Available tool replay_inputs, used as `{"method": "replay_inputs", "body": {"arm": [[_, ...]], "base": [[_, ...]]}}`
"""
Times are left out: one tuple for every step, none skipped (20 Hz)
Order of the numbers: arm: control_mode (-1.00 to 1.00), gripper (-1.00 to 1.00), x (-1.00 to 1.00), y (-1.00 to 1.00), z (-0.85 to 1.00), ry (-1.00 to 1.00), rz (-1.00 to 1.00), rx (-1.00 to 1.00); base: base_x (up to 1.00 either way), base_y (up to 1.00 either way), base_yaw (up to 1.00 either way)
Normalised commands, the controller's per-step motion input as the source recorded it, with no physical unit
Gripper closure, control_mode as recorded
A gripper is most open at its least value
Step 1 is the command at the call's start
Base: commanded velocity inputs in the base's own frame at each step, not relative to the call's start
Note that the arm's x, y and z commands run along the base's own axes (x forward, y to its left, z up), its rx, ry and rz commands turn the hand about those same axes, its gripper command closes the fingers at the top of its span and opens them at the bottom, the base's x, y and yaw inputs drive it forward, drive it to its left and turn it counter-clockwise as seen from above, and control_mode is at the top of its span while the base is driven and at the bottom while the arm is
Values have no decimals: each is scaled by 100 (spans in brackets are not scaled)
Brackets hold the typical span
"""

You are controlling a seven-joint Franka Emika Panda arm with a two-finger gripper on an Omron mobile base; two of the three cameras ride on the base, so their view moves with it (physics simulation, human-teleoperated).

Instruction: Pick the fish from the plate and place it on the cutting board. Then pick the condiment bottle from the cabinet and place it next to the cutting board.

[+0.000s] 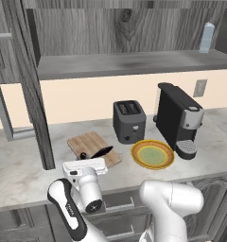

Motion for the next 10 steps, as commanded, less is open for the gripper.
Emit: {"method": "replay_inputs", "body": {"arm": [[-100, 100, 2, 0, -22, 0, 0, 8], [-100, 100, 1, 0, -22, 0, 0, 8], [-100, 100, 1, 0, -21, 0, 0, 7], [-100, 100, 1, 0, -23, 0, 0, 7], [-100, 100, 2, 0, -23, 0, 0, 7], [-100, 100, 2, 0, -24, 0, 0, 7], [-100, 100, 4, 0, -25, 0, 0, 7], [-100, 100, 5, 0, -26, 0, 0, 6], [-100, 100, 6, 0, -27, 0, 0, 6], [-100, 100, 7, 0, -29, 0, 0, 6]], "base": [[0, 0, 0], [0, 0, 0], [0, 0, 0], [0, 0, 0], [0, 0, 0], [0, 0, 0], [0, 0, 0], [0, 0, 0], [0, 0, 0], [0, 0, 0]]}}
